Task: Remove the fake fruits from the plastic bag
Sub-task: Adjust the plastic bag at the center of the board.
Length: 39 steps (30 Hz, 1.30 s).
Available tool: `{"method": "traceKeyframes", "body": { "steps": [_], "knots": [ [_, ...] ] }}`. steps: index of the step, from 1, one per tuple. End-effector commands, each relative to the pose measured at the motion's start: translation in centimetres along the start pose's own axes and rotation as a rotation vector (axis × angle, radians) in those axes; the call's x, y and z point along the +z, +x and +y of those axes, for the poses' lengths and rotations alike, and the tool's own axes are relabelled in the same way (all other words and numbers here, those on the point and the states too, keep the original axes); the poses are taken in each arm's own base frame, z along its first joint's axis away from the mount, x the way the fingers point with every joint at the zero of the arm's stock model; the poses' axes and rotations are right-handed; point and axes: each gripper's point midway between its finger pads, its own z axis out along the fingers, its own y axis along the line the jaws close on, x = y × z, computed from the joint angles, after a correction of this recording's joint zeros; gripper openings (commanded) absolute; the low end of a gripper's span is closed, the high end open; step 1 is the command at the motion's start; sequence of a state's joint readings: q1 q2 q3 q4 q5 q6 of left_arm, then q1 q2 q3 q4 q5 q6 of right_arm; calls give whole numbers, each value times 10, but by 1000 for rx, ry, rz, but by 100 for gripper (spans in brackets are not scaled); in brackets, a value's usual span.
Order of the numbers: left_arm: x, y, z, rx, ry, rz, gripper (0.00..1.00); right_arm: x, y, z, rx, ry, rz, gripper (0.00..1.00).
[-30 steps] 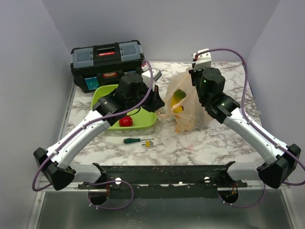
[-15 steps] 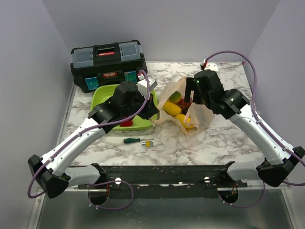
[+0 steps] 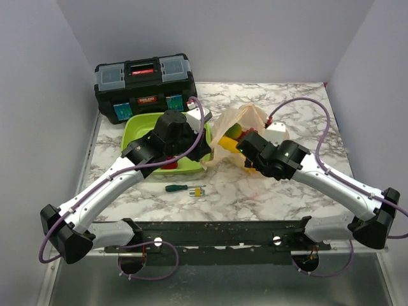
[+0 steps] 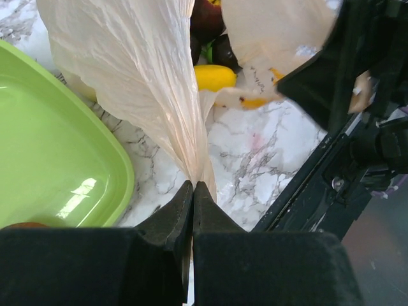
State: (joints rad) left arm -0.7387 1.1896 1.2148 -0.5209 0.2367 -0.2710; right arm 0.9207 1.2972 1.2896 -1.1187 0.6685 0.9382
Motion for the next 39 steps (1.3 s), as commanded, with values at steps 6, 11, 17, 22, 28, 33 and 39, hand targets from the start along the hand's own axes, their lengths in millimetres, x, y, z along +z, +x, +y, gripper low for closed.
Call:
{"method": "traceKeyframes", "body": {
  "steps": [6, 11, 17, 22, 28, 33, 39],
  "knots": [
    [-5, 21, 37, 54, -168, 18, 0, -22, -2, -107, 200, 256, -185, 9],
    [-11, 32, 61, 90, -285, 35, 0, -32, 7, -118, 382, 105, -207, 8],
    [-26, 34, 78, 141, -385, 32, 0, -56, -8, -142, 511, 18, -298, 11],
    [-19, 36, 30, 105, -120, 36, 0, -56, -20, -99, 347, -124, -275, 47],
    [-12, 42, 6, 28, 10, 85, 0, -61, -38, -63, 88, -117, -205, 75],
    [-9, 45, 12, 23, -21, 97, 0, -94, -78, -20, -33, -302, -232, 86],
    [-9, 42, 18, 39, -51, 96, 0, -133, -114, 35, -122, -555, -299, 94]
  ]
}}
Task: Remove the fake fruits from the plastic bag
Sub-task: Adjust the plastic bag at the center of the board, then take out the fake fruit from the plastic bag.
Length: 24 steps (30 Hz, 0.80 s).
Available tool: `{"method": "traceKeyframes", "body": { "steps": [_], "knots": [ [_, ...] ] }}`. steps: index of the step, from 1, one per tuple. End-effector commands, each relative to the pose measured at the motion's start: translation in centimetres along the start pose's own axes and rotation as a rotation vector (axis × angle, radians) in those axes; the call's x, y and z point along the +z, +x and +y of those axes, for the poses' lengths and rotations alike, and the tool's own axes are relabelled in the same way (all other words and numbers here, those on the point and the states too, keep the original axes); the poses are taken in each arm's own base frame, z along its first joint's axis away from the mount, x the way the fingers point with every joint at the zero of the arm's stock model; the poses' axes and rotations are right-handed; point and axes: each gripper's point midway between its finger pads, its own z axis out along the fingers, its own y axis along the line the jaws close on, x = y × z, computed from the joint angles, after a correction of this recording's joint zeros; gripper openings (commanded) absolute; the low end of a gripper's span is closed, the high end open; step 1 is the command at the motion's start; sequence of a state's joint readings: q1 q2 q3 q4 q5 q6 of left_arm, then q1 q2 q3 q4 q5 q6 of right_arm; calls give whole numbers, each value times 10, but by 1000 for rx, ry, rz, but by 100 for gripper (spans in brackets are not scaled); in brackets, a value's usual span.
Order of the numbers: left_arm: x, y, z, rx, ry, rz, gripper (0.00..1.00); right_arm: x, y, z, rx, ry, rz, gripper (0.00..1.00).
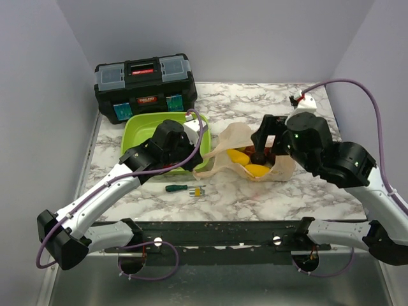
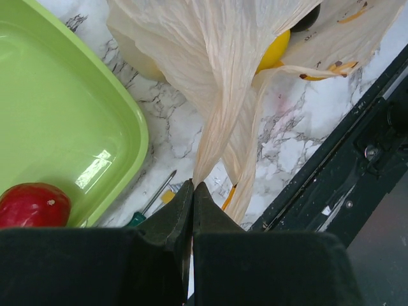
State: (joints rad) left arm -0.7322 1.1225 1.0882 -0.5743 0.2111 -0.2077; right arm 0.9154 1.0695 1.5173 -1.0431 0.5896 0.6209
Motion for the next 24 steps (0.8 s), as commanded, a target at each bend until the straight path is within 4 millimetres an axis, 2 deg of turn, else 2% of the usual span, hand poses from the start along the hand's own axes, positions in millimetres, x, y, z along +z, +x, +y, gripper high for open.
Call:
{"method": "traceKeyframes", "body": {
  "steps": [1, 8, 10, 12, 13, 15, 17, 21, 24],
  "knots": [
    [-3, -8, -1, 3, -3, -4, 0, -5, -25, 53, -115, -241, -24, 95],
    [-1, -7, 3, -1, -23, 2, 0, -3, -25, 93, -134, -407, -4, 93],
    [-1, -8, 5, 3, -33, 0, 0, 1, -13, 107, -123, -475, 27, 84],
    [0, -10, 7, 5, -44, -7, 0, 11, 13, 118, -129, -520, 108, 70],
    [0, -10, 8, 7, -48, -6, 0, 19, 30, 118, -129, -512, 156, 66],
    [0, -10, 8, 5, -51, -8, 0, 38, 58, 107, -120, -435, 228, 61],
    [1, -8, 8, 3, -50, -5, 0, 54, 79, 84, -100, -311, 249, 61],
    [4, 3, 10, -2, -48, 17, 0, 68, 106, 37, -71, -119, 230, 59],
    [8, 13, 9, -6, -35, 40, 0, 79, 122, 10, -36, -10, 196, 38]
  ]
}}
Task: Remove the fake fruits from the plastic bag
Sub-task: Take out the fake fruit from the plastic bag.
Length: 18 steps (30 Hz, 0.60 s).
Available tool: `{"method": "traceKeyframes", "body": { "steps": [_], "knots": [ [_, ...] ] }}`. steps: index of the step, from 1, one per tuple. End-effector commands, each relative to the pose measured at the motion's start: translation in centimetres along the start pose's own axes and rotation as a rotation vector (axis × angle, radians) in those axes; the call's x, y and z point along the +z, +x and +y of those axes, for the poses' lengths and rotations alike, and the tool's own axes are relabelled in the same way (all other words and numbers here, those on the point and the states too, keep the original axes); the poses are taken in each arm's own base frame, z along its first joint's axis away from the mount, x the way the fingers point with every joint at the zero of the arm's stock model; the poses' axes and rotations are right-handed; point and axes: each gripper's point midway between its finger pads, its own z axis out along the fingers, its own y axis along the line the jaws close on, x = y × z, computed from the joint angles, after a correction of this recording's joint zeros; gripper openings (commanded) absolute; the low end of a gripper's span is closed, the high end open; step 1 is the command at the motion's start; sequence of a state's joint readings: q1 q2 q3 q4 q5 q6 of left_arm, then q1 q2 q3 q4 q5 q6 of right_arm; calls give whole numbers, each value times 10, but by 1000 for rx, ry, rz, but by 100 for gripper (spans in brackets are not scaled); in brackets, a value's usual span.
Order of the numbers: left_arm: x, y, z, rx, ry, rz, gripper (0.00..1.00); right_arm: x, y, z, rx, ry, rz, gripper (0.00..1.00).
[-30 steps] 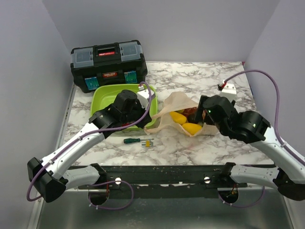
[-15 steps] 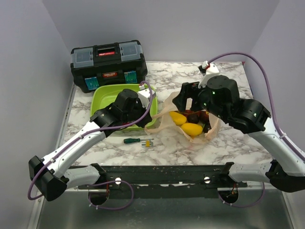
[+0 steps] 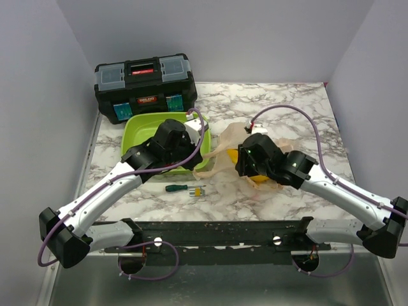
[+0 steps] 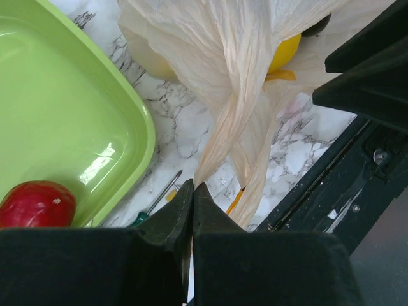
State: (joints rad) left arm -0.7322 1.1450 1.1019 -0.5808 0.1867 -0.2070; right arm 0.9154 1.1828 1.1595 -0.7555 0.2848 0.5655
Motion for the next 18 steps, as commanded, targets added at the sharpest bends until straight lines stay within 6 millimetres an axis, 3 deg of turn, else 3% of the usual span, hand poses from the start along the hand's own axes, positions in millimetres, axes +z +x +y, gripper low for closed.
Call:
{"method": "traceKeyframes", "body": {
  "steps": [1, 4, 9, 14, 18],
  "knots": [
    [5, 16, 3, -4, -1, 36, 0, 3, 2, -37, 114, 154, -120, 31],
    [5, 21, 4, -2, -2, 48, 0, 11, 10, -48, 100, 205, -124, 28],
    [3, 23, 5, -6, -6, 43, 0, 27, 22, -48, 35, 207, -85, 35],
    [4, 25, 7, -14, -15, 40, 0, 52, 64, -40, 10, 140, 39, 25],
    [6, 27, 9, -15, -26, 38, 0, 67, 105, -23, 87, 2, 100, 27]
  ]
}}
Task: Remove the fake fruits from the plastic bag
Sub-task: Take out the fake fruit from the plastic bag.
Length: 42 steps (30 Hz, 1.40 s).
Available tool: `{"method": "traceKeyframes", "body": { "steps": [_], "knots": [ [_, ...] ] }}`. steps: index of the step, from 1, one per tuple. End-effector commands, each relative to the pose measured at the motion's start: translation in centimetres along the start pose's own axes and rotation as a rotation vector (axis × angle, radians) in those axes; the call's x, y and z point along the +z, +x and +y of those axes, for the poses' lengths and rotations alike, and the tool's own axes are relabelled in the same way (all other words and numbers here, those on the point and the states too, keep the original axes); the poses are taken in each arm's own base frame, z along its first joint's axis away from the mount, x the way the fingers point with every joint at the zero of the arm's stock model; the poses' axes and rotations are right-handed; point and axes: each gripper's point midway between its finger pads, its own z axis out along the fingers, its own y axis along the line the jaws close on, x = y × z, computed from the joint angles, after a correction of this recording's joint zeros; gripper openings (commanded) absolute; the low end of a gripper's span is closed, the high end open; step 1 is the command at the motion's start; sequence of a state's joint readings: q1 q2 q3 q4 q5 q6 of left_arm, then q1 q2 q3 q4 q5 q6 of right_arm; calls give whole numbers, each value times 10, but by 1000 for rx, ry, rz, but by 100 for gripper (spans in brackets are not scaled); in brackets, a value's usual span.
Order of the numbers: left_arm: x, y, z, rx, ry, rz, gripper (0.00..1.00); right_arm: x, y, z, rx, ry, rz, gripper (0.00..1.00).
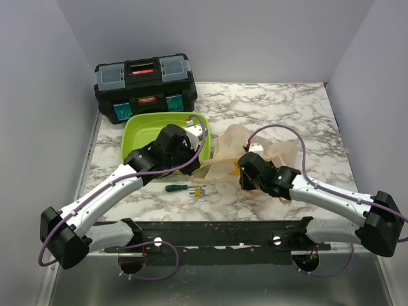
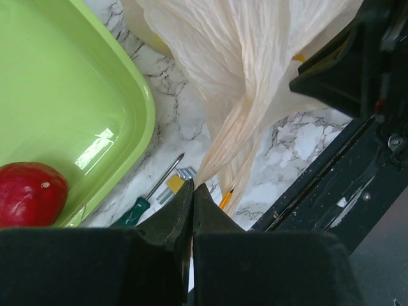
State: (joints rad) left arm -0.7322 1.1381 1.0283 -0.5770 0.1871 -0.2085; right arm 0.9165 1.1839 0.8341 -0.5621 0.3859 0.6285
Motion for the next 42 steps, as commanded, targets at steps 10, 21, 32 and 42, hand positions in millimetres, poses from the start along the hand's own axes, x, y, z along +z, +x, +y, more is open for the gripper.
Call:
{"method": "traceKeyframes", "body": {
  "steps": [10, 21, 32, 42],
  "knots": [
    [4, 13, 4, -14, -7, 15, 0, 14, 24, 16, 125, -77, 18, 41],
    [6, 10, -5, -26, 36, 10, 0, -2, -14, -31, -38, 191, -80, 65],
    [15, 18, 2, -20, 19, 20, 0, 9, -27, -53, -267, 400, -40, 67],
    [17, 5, -10, -67, 73, 12, 0, 37, -21, -41, -463, 344, -3, 73]
  ]
}}
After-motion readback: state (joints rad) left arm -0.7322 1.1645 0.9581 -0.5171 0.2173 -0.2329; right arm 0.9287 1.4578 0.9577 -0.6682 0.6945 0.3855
